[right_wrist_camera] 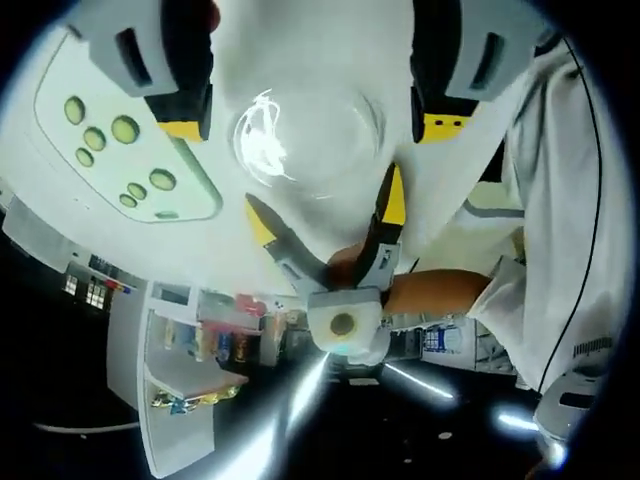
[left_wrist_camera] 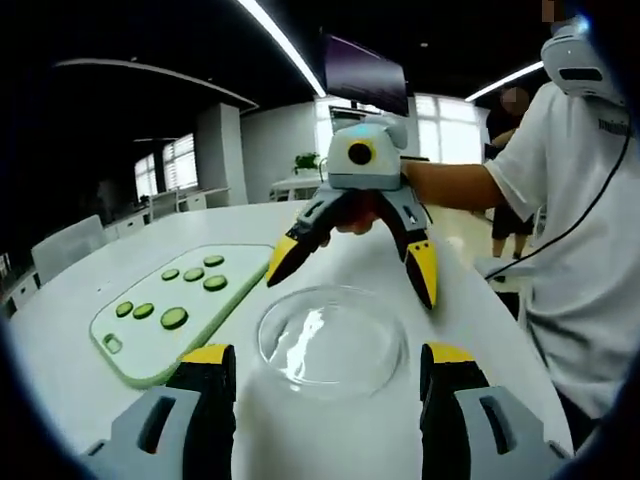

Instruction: Open the petri dish lid, add cucumber slices into the petri dish, and close the lid

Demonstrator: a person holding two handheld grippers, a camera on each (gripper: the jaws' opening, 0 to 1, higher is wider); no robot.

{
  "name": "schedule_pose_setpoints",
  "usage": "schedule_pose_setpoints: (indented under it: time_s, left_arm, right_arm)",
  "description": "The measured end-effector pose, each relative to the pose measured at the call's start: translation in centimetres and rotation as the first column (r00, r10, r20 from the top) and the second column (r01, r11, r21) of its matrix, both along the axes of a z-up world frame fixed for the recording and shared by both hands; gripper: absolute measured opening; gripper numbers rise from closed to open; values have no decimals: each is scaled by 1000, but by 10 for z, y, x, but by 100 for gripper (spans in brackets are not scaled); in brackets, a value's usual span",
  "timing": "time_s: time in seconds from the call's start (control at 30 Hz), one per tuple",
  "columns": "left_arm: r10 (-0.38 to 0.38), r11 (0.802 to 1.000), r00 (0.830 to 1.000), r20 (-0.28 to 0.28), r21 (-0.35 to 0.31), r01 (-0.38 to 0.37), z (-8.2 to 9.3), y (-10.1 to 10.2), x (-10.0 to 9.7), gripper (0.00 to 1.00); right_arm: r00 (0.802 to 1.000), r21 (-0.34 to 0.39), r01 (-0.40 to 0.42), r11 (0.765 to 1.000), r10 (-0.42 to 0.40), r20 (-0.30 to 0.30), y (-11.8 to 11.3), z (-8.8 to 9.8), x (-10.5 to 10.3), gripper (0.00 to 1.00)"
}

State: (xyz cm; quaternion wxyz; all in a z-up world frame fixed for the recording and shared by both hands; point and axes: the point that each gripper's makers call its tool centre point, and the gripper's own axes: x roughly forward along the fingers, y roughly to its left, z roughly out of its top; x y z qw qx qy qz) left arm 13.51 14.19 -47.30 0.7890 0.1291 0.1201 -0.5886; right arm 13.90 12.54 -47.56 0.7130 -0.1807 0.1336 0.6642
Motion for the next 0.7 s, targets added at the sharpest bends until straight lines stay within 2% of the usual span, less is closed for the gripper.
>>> schedule_pose_setpoints:
  time_s: [0.7]
  left_arm:
    - [-34,999,999,-10,3,34,-7,-8,3,75]
  right_arm:
    - [1000,-28,-20,999,19,-10,6,-13,2,77]
